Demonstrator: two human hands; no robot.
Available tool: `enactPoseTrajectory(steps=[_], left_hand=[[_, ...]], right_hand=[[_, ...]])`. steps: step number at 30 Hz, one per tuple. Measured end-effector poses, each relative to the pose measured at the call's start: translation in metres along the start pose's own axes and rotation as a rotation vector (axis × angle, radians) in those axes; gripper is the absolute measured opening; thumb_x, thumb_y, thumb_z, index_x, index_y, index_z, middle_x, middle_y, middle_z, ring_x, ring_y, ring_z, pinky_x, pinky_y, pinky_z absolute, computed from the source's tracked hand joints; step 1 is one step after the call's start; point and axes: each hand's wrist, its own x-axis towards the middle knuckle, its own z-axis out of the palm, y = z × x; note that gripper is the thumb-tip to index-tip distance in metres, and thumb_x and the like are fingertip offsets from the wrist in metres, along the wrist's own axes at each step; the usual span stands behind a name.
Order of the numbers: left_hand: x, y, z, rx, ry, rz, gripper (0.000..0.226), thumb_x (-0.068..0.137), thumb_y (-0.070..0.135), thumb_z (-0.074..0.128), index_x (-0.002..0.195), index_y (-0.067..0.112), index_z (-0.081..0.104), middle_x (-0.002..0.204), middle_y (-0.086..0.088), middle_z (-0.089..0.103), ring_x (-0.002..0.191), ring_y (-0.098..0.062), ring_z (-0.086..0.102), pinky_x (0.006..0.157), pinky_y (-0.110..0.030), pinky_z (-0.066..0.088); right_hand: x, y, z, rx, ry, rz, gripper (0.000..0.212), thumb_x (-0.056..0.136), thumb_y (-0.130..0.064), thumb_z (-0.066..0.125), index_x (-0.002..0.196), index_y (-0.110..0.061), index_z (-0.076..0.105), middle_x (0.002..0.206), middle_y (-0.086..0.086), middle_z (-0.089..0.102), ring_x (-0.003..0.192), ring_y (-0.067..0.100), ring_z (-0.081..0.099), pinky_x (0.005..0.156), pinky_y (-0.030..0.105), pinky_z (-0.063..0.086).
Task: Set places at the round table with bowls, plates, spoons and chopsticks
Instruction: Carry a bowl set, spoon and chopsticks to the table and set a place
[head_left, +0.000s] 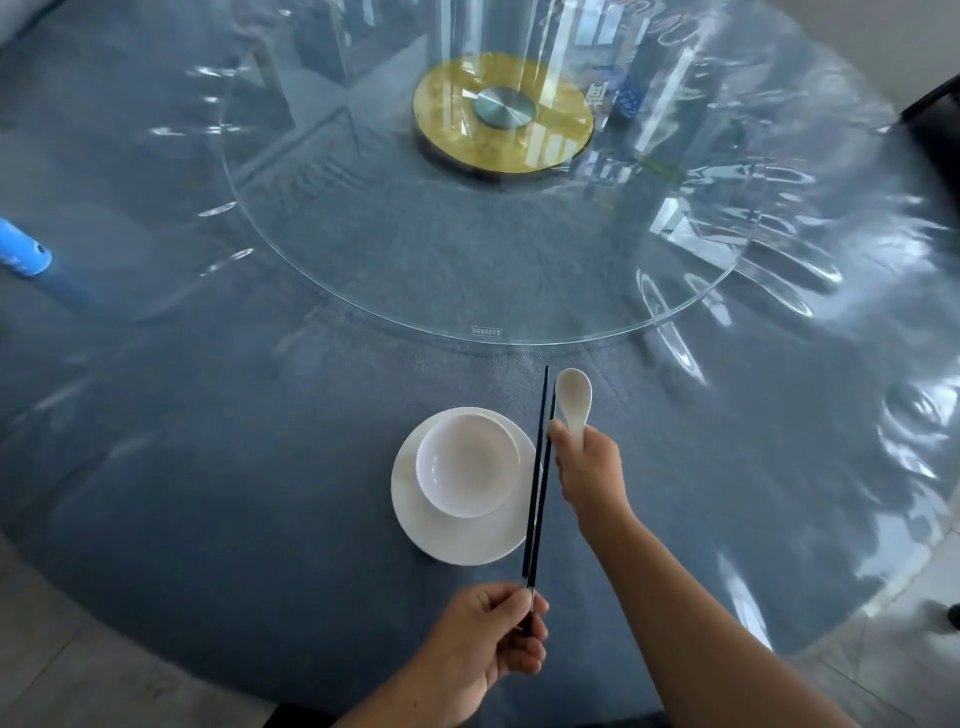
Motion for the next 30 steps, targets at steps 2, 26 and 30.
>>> enactPoseTrajectory(steps=[2, 26, 30], left_hand=[[0.002, 0.000, 0.001, 0.009, 0.034, -0.001, 0.023, 0.102, 0.008, 0.052, 0.093, -0.006, 0.067, 0.070, -0.014, 0.065, 0.055, -0.021, 0.062, 0.052, -0.029, 0.055], [0.015, -0.009, -0.007, 0.499, 0.274, 0.086, 0.014, 0.098, 0.010, 0.056, 0.092, 0.000, 0.063, 0.077, -0.019, 0.076, 0.059, -0.025, 0.072, 0.056, -0.031, 0.060], [0.015, -0.010, -0.008, 0.450, 0.280, 0.055, 0.011, 0.096, 0.009, 0.059, 0.095, 0.001, 0.065, 0.079, -0.017, 0.077, 0.063, -0.024, 0.074, 0.061, -0.032, 0.062]], right_hand=[[0.003, 0.000, 0.003, 0.107, -0.030, 0.043, 0.032, 0.092, -0.037, 0.060, 0.070, -0.016, 0.051, 0.053, -0.004, 0.035, 0.049, 0.014, 0.030, 0.051, 0.032, 0.027], [0.025, 0.005, 0.019, -0.189, -0.063, 0.035, 0.018, 0.083, -0.025, 0.073, 0.079, -0.008, 0.067, 0.065, 0.001, 0.063, 0.060, 0.016, 0.057, 0.061, 0.031, 0.049], [0.024, 0.006, 0.021, -0.173, -0.018, 0.033, 0.016, 0.082, -0.028, 0.074, 0.073, -0.019, 0.065, 0.064, -0.004, 0.064, 0.060, 0.013, 0.059, 0.059, 0.029, 0.048]])
